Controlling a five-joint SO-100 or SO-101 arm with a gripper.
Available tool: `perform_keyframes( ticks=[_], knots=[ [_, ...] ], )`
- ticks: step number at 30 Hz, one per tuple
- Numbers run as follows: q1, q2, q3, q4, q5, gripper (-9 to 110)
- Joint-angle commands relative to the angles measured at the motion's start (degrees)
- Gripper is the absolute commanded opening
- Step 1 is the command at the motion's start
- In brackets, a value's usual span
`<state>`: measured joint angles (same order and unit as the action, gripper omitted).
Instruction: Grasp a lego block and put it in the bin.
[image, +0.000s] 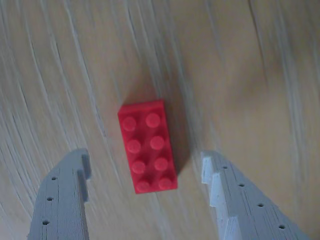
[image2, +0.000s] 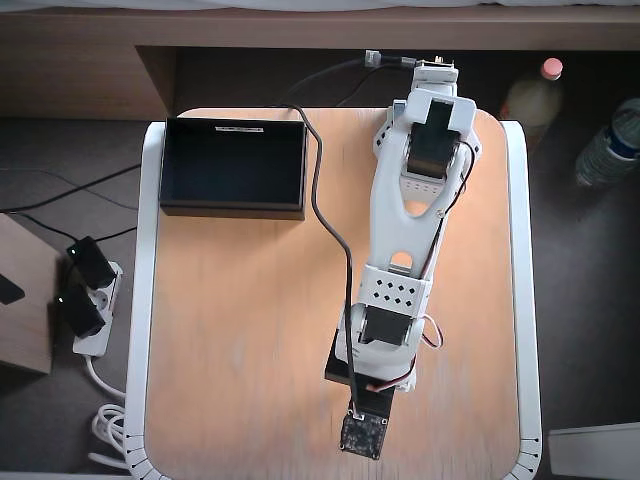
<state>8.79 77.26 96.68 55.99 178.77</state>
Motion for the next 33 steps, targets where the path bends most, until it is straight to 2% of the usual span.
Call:
perform_keyframes(
  ticks=[1,17,33],
  knots=[
    [-1.41,0.7,-7.73,-1.58,0.18,23],
    [-1.23,-1.49,-7.73,-2.46,0.35,21],
    [-0.18,-1.76,-7.65,-2.46,0.62,6]
  ],
)
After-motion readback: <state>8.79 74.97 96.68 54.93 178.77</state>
